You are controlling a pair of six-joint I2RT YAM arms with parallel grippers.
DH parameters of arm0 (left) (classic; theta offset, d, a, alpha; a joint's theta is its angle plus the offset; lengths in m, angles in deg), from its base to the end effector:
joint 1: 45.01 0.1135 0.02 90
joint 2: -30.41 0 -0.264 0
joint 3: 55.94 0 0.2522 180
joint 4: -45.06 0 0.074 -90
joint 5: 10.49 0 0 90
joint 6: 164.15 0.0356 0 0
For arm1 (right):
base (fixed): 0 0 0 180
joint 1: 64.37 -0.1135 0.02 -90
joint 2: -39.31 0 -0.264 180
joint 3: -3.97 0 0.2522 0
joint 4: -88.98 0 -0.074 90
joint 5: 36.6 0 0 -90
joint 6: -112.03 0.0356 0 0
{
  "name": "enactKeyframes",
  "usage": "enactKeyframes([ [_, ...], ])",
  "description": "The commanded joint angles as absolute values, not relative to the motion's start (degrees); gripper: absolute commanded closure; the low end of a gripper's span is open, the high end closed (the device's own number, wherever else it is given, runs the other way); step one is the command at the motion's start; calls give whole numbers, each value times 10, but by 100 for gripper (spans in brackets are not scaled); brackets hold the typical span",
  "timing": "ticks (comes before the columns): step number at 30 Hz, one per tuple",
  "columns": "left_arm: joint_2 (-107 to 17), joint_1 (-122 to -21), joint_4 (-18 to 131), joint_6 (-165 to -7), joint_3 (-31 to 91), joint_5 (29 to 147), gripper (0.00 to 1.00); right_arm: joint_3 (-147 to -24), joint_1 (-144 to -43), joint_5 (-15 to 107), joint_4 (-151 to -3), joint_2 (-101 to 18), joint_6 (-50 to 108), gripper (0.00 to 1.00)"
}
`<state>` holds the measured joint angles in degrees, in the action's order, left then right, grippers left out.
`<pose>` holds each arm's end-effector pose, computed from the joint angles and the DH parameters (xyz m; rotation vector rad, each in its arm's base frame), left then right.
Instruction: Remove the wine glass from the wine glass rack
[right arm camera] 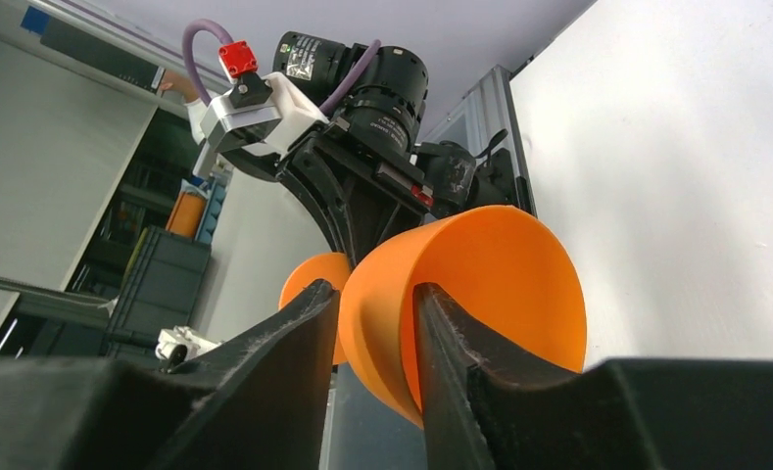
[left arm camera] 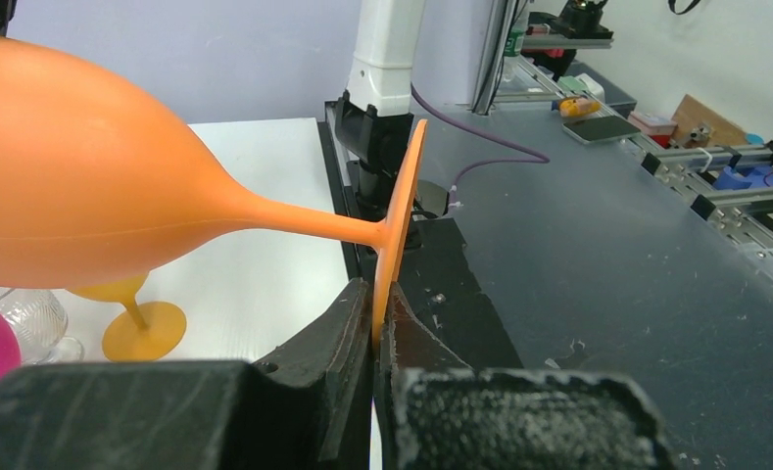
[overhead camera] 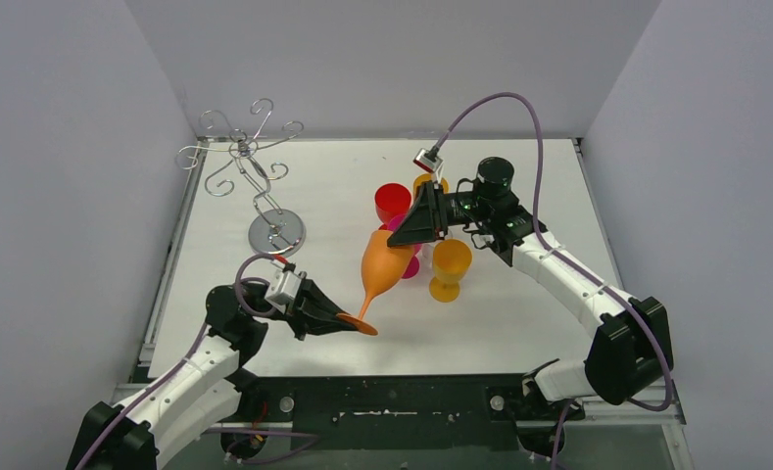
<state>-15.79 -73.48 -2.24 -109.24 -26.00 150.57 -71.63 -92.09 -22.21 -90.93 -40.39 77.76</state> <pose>0.1182 -0.1024 0.2775 1.1907 1.0600 -1.5225 0.2557 0.1733 0.3492 -0.7817 1.9555 2.0457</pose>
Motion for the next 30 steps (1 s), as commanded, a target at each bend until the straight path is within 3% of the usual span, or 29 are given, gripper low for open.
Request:
enactKeyframes([
  [1, -158, -737, -19, -1065, -229, 1510, 100, -721, -925, -262, -938, -397, 791, 69],
  [13, -154, -737, 38, -1032, -219, 1510, 100, -710, -930, -263, -943, -379, 793, 100],
  [22, -147, -736, 101, -993, -204, 1497, 100, -697, -955, -240, -999, -368, 813, 100],
  [23, -142, -735, 110, -992, -205, 1486, 94, -697, -952, -237, -997, -368, 809, 100],
  [25, -131, -733, 140, -985, -208, 1456, 68, -697, -946, -232, -986, -367, 802, 100],
  [26, -125, -733, 151, -983, -209, 1447, 59, -698, -943, -230, -977, -365, 794, 100],
  [30, -93, -723, 239, -955, -201, 1398, 38, -742, -936, -175, -776, -362, 630, 100],
])
